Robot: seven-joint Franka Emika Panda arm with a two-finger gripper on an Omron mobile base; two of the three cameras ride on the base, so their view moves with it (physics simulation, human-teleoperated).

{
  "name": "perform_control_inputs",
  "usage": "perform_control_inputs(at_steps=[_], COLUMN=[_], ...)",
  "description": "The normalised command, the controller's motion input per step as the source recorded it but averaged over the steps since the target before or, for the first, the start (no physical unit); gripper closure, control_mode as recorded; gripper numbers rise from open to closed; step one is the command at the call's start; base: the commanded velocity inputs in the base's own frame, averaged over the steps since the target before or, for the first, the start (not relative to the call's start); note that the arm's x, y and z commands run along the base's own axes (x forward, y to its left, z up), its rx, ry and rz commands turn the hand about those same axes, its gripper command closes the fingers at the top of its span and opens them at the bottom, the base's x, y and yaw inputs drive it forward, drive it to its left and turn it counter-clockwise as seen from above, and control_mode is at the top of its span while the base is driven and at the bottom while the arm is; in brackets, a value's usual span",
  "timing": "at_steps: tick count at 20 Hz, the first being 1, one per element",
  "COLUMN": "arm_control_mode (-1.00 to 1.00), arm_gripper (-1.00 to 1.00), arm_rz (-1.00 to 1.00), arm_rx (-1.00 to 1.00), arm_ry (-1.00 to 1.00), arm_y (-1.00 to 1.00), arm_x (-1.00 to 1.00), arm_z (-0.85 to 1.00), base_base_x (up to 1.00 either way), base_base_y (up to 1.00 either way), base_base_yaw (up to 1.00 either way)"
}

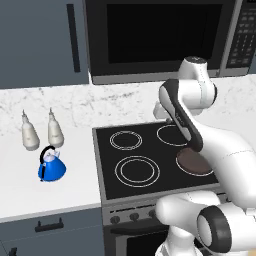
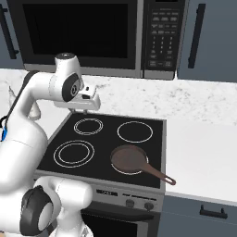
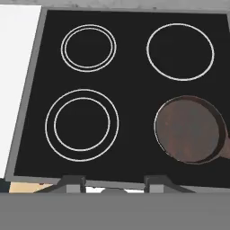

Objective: Pick the kettle from the counter and place it on a stove burner. Then turn the burner on.

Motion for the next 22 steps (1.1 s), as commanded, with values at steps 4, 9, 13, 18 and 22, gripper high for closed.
perform_control_inputs(at_steps=[4, 9, 13, 18, 22], arm_control_mode=[-1.00, -1.00, -1.00, -1.00, -1.00], arm_gripper=[-1.00, -1.00, -1.00, -1.00, -1.00], arm_rz=[0.00, 0.01, 0.01, 0.00, 0.00], arm_rx=[0.00, -0.02, -0.02, 0.00, 0.00], arm_ry=[-0.07, -0.34, -0.31, -0.19, -0.13], arm_y=[0.04, 0.29, 0.56, 0.76, 0.99], arm_x=[-0.15, -0.75, -0.63, -0.44, -0.39], arm_z=[0.01, 0.22, 0.38, 0.43, 0.51], base_base_x=[0.00, 0.00, 0.00, 0.00, 0.00], base_base_y=[0.00, 0.00, 0.00, 0.00, 0.00], base_base_yaw=[0.00, 0.00, 0.00, 0.00, 0.00])
